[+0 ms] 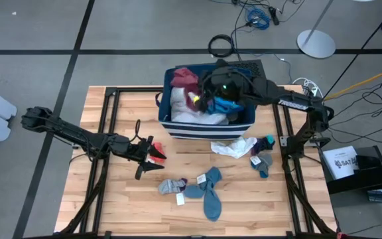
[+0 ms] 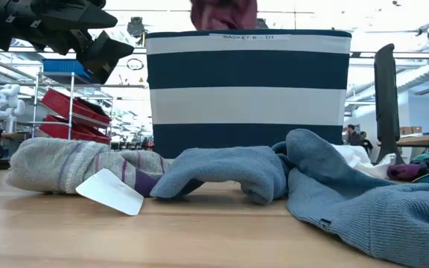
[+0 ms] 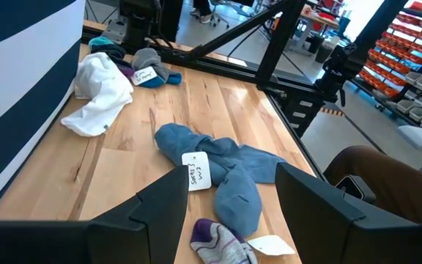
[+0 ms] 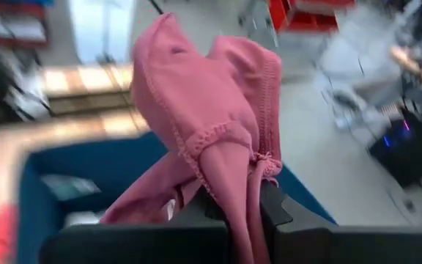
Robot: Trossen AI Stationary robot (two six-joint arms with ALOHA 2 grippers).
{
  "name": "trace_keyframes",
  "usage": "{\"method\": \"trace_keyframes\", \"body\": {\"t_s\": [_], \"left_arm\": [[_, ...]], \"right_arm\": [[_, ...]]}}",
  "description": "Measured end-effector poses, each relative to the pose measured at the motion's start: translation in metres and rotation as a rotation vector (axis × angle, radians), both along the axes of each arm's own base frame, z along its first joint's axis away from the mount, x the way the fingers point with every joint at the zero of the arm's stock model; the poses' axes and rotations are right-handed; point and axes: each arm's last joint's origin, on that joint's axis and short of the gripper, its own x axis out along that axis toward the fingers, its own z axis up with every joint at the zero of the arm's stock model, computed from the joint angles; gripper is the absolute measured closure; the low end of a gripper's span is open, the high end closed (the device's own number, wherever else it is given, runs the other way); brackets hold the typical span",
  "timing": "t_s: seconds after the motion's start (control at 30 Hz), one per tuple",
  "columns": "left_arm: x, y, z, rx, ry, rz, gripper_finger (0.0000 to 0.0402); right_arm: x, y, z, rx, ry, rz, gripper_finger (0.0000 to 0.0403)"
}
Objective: Sort clothes
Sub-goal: Put the dark red underwear into the blue laundry organizer
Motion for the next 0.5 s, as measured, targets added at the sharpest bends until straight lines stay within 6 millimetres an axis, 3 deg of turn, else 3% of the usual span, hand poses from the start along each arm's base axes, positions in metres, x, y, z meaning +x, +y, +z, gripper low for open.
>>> {"method": "trace_keyframes", "body": {"t_s": [0.23,0.5], "left_arm": [[0.0,0.0,0.0,0.006,-0.002,-0.001,0.0187],[0.0,0.0,0.0,0.008,-0.002,-0.002,0.0187]], "right_arm": [[-0.021,-0.029,-0.022,0.14,0.218,-0.096,0.0399],[-0.036,-0.052,-0.037,0.285,0.341,-0.137,0.0399]]}}
